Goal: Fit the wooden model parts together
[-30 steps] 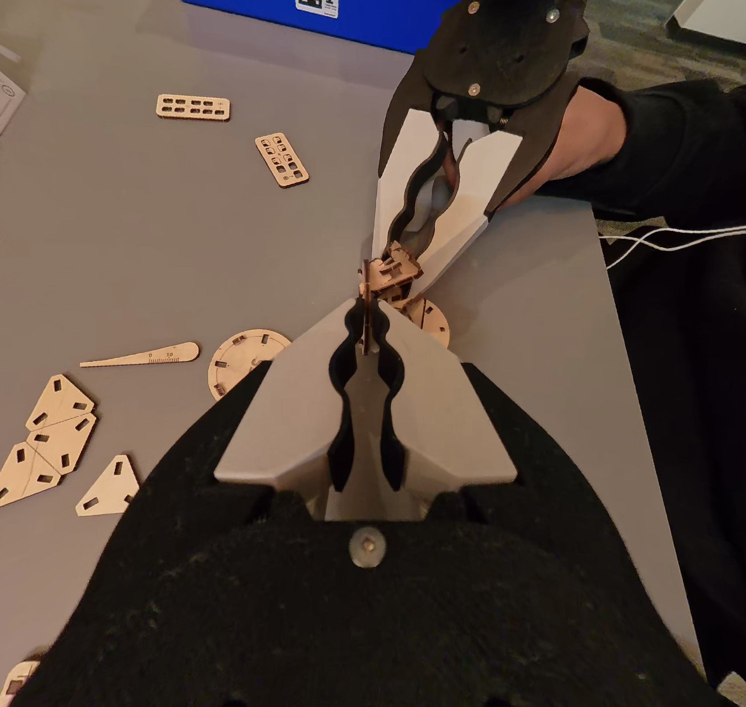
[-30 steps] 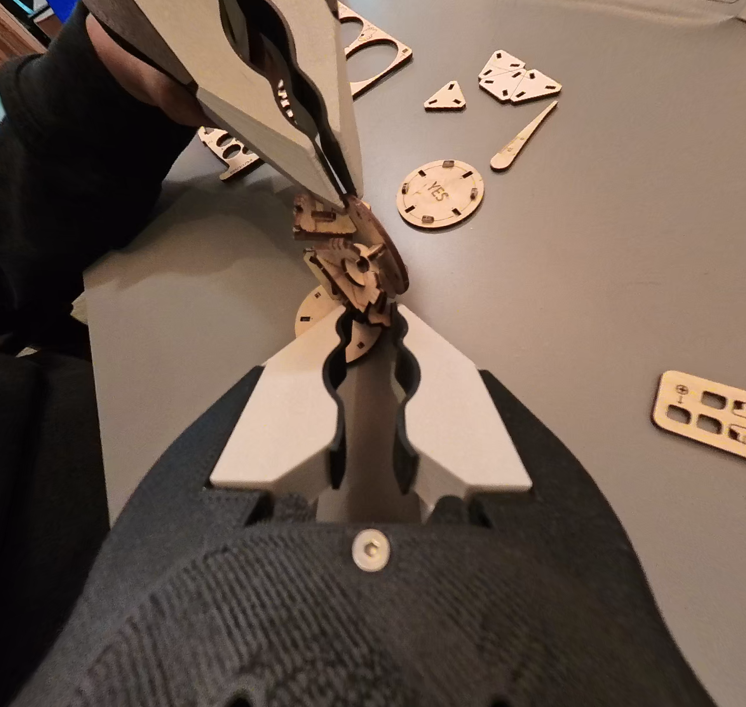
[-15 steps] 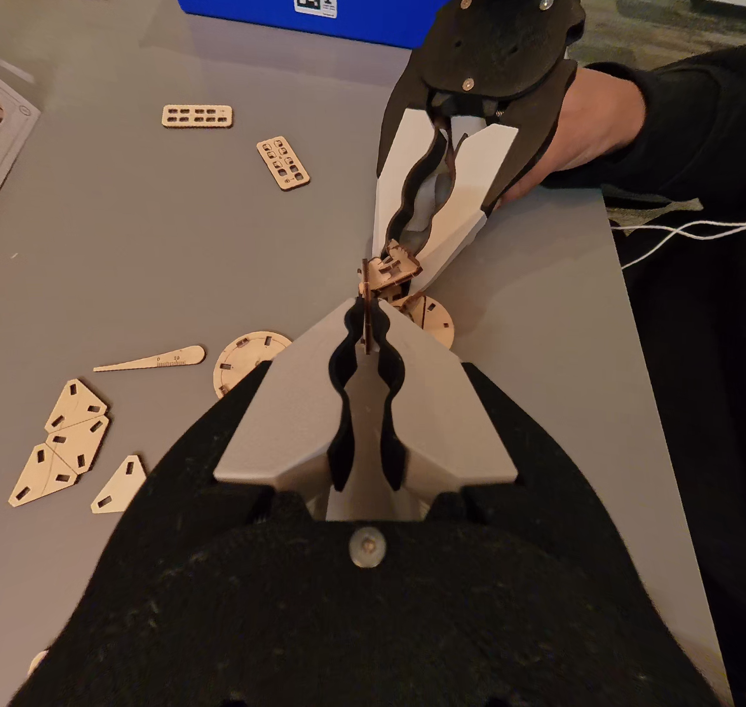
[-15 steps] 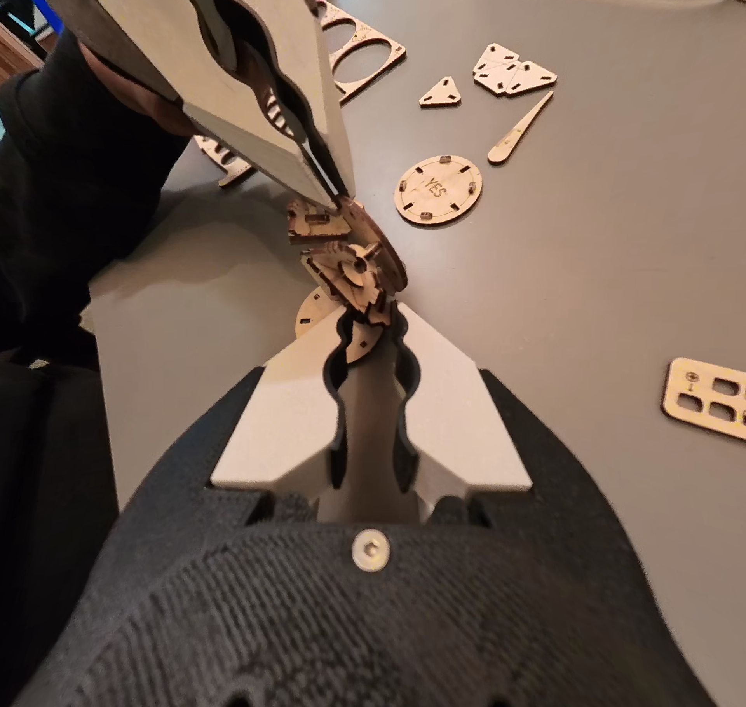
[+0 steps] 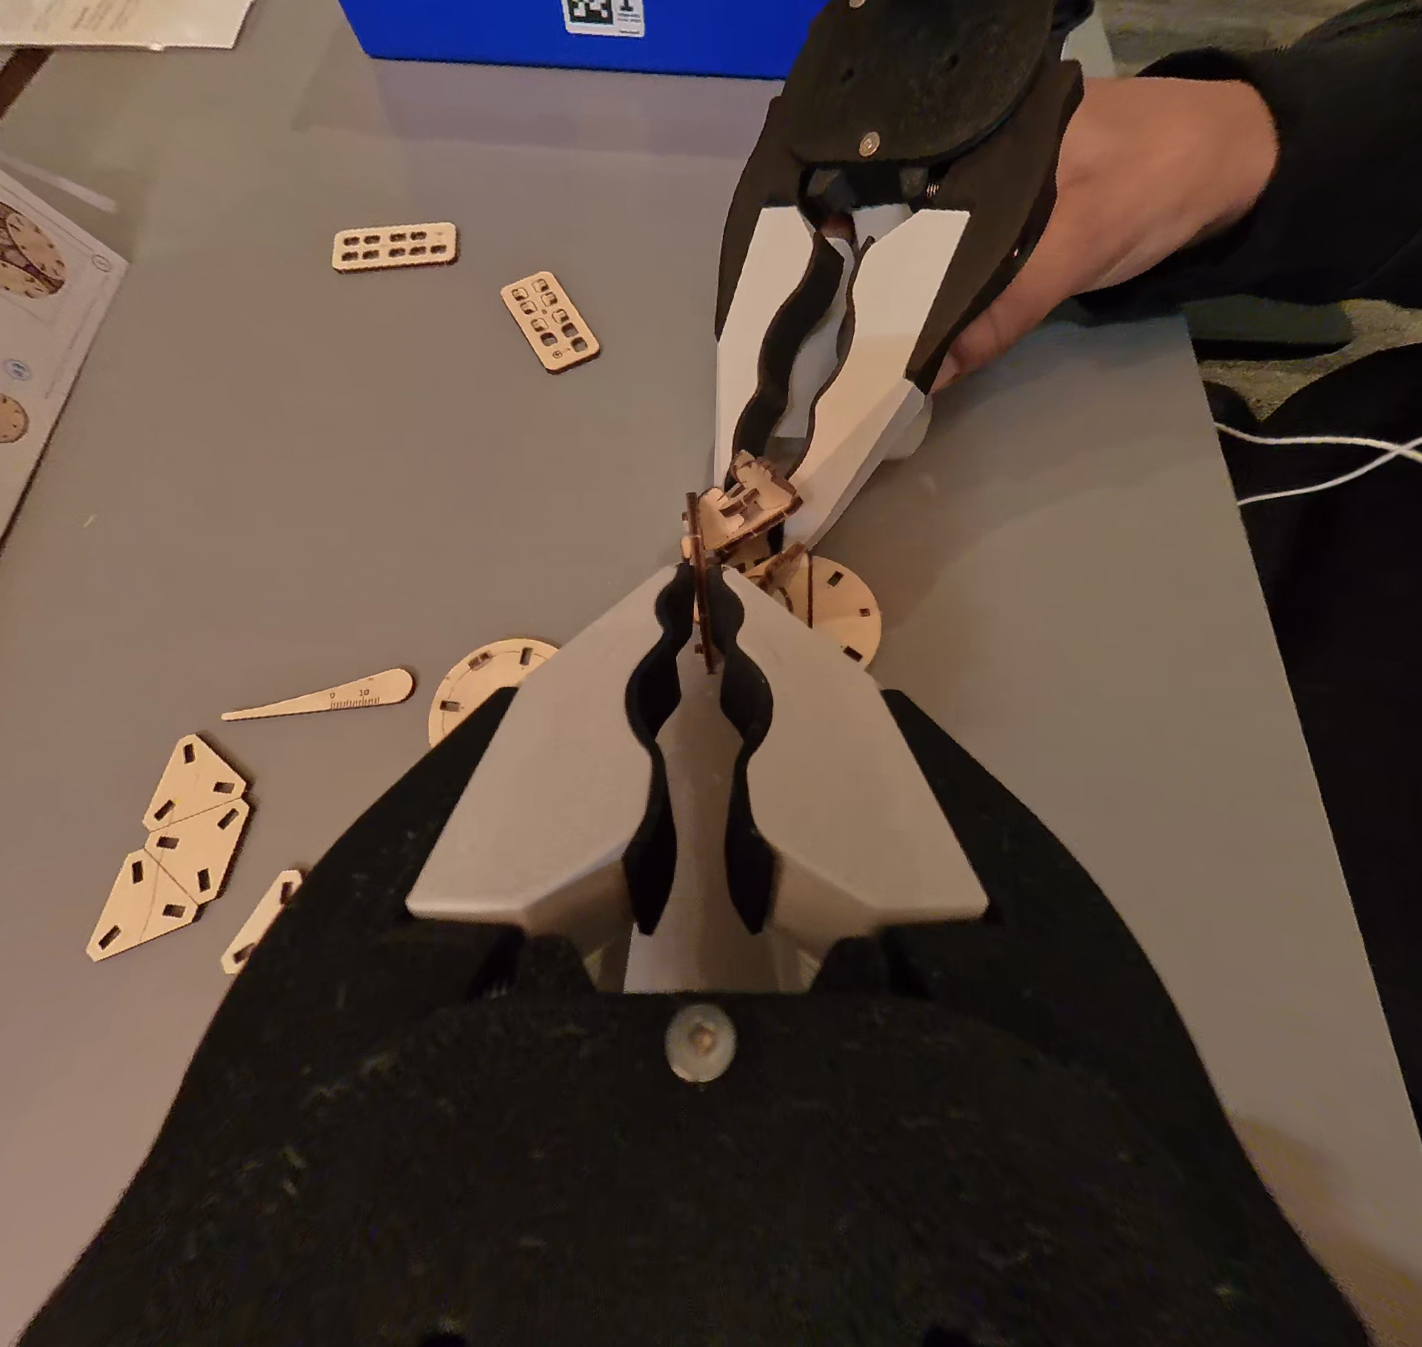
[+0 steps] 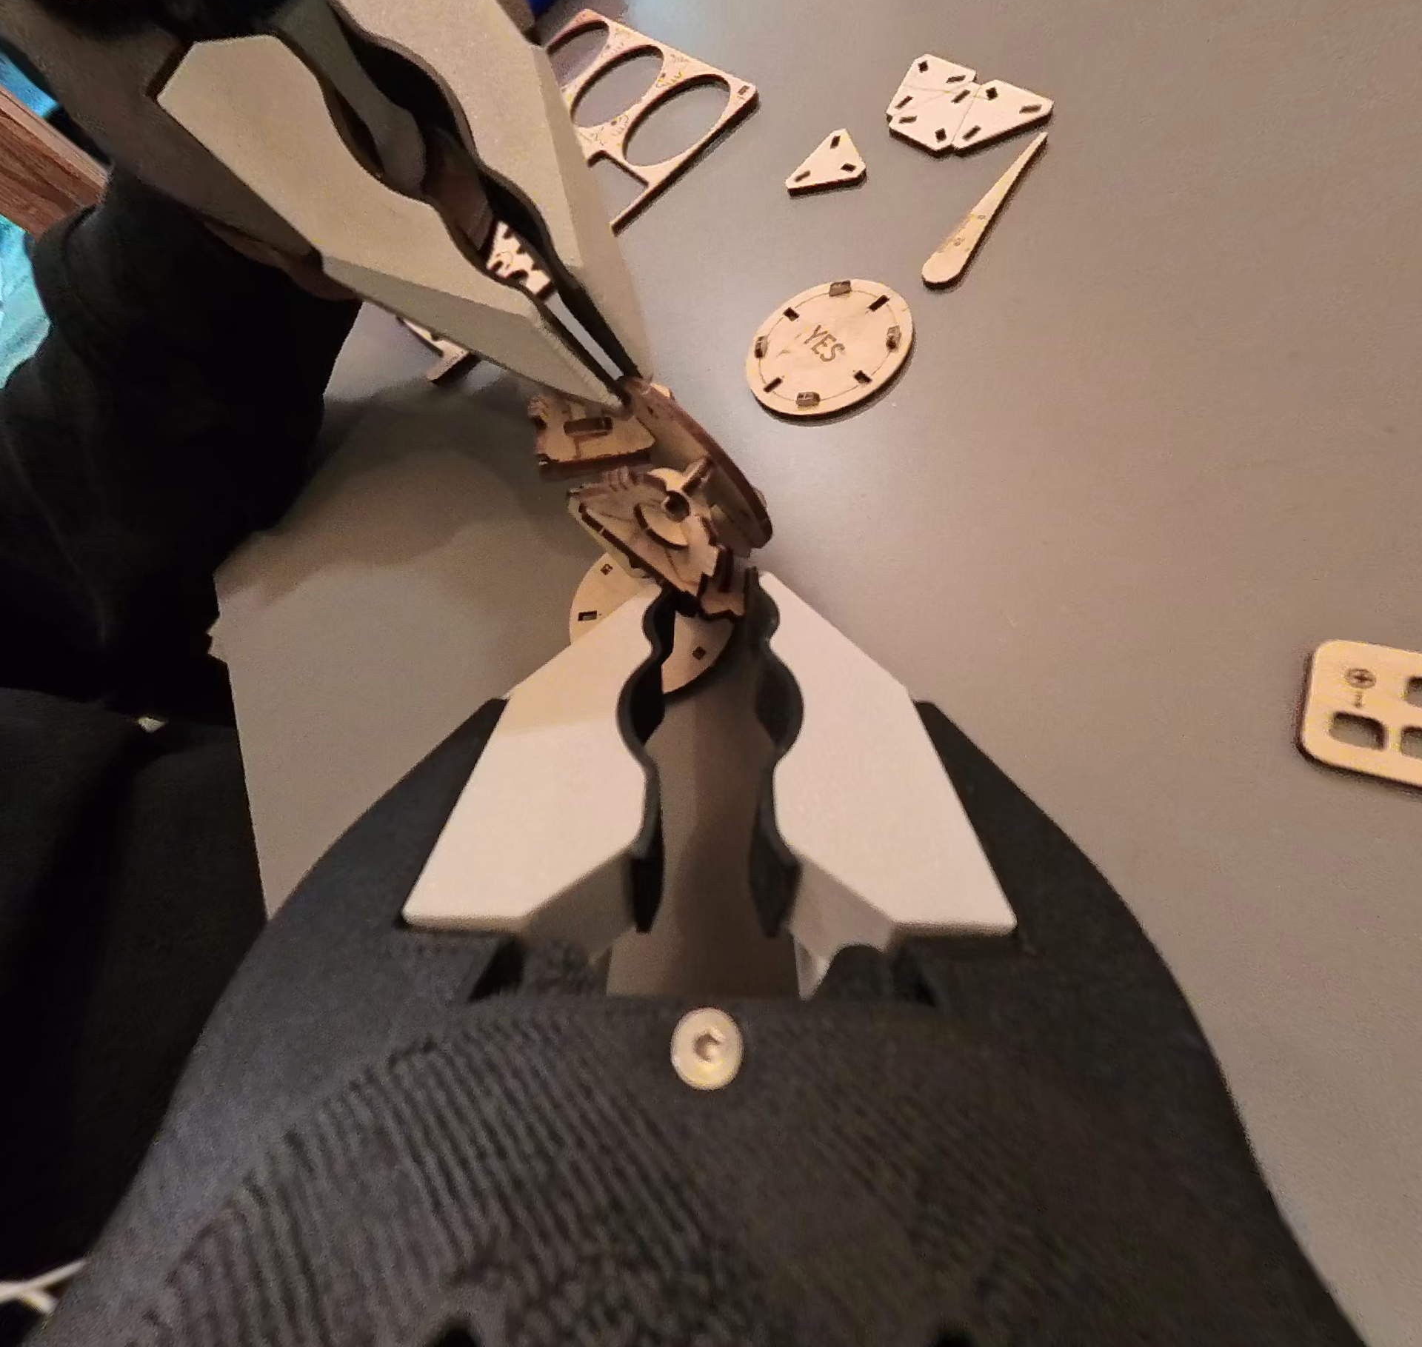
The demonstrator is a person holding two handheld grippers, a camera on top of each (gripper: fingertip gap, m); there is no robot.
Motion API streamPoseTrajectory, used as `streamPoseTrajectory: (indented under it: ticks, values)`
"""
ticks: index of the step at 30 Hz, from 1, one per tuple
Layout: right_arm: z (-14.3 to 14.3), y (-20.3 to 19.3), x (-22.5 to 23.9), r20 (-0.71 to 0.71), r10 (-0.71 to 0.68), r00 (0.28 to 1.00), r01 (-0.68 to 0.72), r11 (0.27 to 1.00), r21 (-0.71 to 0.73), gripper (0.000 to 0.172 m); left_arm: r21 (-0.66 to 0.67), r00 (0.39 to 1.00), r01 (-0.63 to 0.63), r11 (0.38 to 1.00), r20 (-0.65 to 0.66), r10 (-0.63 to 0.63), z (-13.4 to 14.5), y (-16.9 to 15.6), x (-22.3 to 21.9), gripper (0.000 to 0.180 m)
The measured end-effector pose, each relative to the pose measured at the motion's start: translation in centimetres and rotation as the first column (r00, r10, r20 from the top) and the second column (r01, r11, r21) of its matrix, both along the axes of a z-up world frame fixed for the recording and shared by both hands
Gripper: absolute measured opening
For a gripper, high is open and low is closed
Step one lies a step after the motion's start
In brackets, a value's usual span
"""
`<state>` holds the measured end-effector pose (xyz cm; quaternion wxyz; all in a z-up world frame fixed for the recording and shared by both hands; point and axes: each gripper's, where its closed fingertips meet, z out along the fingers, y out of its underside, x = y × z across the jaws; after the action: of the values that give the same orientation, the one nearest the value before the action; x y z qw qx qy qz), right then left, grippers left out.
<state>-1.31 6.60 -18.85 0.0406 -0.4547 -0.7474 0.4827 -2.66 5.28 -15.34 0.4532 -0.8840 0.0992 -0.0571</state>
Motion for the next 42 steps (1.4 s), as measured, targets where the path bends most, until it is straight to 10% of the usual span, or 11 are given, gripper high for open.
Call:
streamPoseTrajectory:
  ticks: [42]
  values:
    - [0.25, -0.36, -0.31, -0.099, -0.033, 0.995, 0.046, 0.990, 0.131, 0.015, 0.002, 0.988, 0.052, 0.999, -0.143, -0.051, 0.02, -0.69, -0.19, 0.000]
